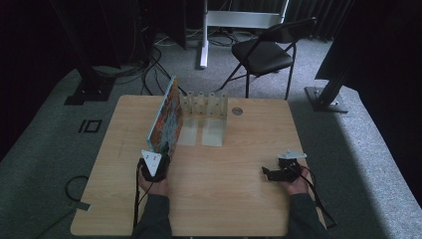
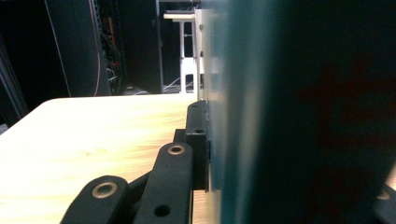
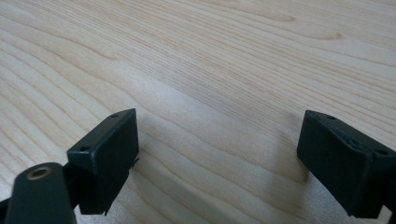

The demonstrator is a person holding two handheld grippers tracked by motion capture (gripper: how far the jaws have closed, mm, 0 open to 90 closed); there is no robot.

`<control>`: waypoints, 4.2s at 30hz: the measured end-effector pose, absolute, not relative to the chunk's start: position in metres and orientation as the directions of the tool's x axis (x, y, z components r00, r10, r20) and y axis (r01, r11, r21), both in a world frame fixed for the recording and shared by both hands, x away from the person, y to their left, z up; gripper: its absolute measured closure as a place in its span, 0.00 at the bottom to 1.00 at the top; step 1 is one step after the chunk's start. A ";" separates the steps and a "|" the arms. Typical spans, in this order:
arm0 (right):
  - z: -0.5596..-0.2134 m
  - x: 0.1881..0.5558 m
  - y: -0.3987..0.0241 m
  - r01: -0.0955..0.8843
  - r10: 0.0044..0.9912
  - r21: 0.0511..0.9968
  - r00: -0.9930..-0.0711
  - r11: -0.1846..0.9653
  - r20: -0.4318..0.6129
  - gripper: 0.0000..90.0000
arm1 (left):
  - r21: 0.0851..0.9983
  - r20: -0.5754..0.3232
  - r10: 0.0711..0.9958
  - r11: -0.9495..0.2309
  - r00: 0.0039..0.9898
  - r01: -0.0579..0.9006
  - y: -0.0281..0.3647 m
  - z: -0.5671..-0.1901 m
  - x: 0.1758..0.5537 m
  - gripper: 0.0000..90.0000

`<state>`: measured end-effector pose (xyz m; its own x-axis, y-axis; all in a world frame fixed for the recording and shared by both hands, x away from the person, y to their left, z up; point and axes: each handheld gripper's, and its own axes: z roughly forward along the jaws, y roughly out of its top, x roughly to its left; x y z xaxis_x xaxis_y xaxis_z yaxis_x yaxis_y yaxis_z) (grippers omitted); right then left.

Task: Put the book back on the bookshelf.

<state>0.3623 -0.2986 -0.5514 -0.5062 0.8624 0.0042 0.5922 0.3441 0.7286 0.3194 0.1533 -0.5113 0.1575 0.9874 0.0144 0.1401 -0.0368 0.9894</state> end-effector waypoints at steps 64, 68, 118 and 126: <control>-0.551 0.362 -0.299 0.592 0.862 0.729 -0.506 0.344 0.004 0.14 | 0.975 0.122 0.945 -0.172 0.304 0.141 0.165 -0.508 0.302 0.50; -0.551 0.362 -0.299 0.592 0.862 0.729 -0.506 0.344 0.004 0.14 | 0.974 0.125 0.942 -0.177 0.312 0.142 0.167 -0.508 0.299 0.49; -0.551 0.362 -0.298 0.592 0.863 0.729 -0.506 0.344 0.004 0.14 | 0.944 0.001 0.910 -0.138 0.416 0.300 0.196 -0.526 0.256 0.42; -0.551 0.362 -0.299 0.593 0.863 0.728 -0.506 0.344 0.004 0.14 | 0.937 -0.005 0.912 -0.138 0.410 0.320 0.197 -0.532 0.252 0.42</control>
